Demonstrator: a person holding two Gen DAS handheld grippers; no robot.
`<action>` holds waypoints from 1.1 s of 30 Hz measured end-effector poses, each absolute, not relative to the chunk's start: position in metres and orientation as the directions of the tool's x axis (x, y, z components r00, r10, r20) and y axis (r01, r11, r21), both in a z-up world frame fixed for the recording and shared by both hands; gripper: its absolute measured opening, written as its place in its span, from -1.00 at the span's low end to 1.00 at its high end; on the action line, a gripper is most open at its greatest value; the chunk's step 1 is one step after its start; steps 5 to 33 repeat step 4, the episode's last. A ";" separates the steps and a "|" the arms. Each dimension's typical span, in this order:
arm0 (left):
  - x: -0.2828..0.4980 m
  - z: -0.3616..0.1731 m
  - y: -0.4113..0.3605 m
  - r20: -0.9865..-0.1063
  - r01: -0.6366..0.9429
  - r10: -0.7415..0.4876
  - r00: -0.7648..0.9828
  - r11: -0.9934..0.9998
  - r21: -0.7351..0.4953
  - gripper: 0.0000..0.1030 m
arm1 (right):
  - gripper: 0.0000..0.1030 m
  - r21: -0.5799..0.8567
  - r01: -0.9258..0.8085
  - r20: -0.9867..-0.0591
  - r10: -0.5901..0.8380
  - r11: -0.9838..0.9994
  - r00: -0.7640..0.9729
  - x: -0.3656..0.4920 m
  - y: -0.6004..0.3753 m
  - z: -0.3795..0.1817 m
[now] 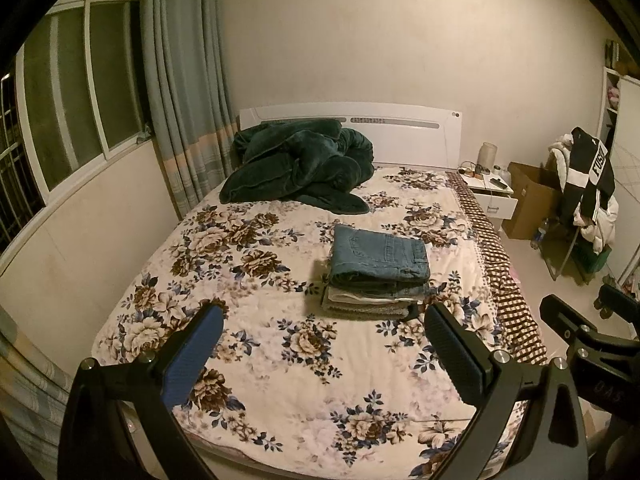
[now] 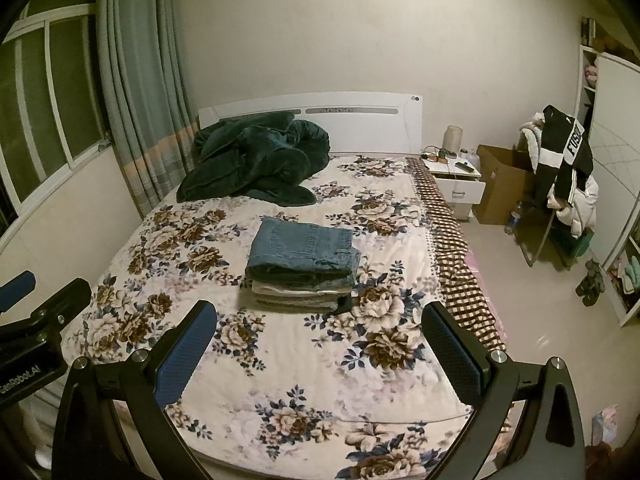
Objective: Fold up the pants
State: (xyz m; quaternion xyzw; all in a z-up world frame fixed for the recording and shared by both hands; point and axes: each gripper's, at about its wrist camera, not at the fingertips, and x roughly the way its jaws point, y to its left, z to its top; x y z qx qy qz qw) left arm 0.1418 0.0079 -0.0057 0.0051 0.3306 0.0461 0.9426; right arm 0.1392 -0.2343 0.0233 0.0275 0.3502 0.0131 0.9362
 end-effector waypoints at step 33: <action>0.142 -0.003 0.009 -0.618 -0.081 0.085 0.781 0.996 0.034 1.00 | 1.00 0.056 -0.004 -0.654 0.040 0.998 0.756 0.139 -0.239 0.024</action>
